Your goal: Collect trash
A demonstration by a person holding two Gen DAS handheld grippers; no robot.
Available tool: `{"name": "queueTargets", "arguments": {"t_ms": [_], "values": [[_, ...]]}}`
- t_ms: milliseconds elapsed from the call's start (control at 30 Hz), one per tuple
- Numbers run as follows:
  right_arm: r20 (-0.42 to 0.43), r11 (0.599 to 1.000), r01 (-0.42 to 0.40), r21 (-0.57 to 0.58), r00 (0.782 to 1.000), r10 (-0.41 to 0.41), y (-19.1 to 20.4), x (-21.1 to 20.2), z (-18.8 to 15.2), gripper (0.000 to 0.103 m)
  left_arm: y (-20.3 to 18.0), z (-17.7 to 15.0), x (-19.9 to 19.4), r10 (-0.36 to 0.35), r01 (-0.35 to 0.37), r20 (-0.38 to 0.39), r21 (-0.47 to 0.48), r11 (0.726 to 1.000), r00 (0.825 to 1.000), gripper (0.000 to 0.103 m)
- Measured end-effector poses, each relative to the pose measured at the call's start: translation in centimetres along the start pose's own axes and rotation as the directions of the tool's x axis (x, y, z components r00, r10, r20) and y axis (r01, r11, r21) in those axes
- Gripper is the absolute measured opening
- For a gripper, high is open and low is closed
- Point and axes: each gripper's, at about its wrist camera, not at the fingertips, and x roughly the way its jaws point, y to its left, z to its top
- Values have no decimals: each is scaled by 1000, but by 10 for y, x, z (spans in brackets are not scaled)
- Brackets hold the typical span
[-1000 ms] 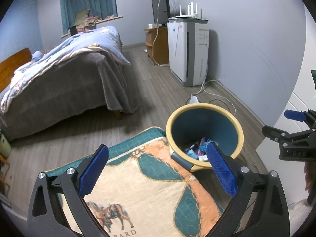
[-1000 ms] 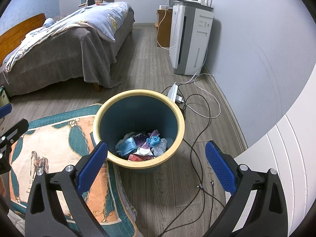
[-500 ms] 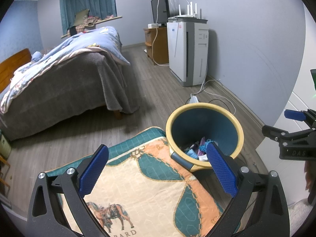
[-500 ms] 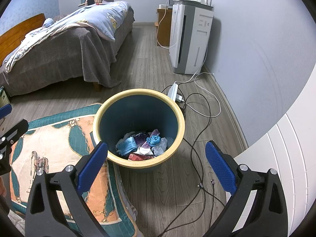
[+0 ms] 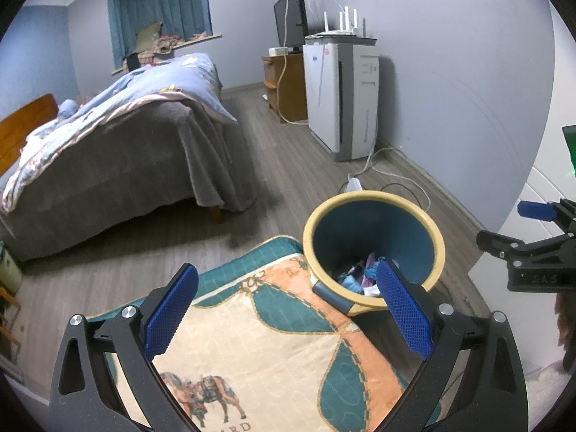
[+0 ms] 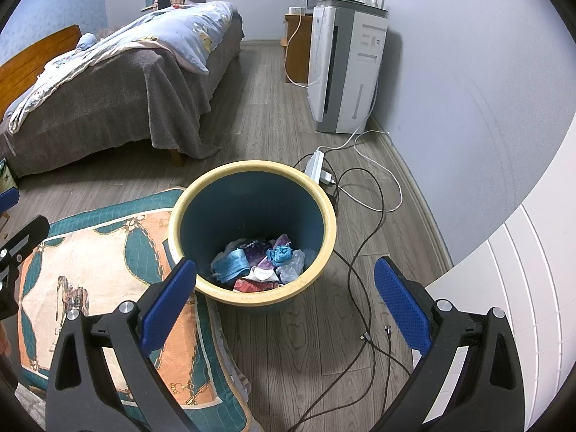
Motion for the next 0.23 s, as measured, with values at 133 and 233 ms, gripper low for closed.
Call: {"name": "queueTargets", "arguments": {"t_ms": [133,233], "values": [[-2,1000,19,9,1000,-19,2,1,-3,97,2,1,0,-18,18,-6,-3,1000,1000,98],[-8,998,55,21,998,-54,1,2,-3,97,3,1,-4,-30,30,-8,-9,1000,1000,98]]}}
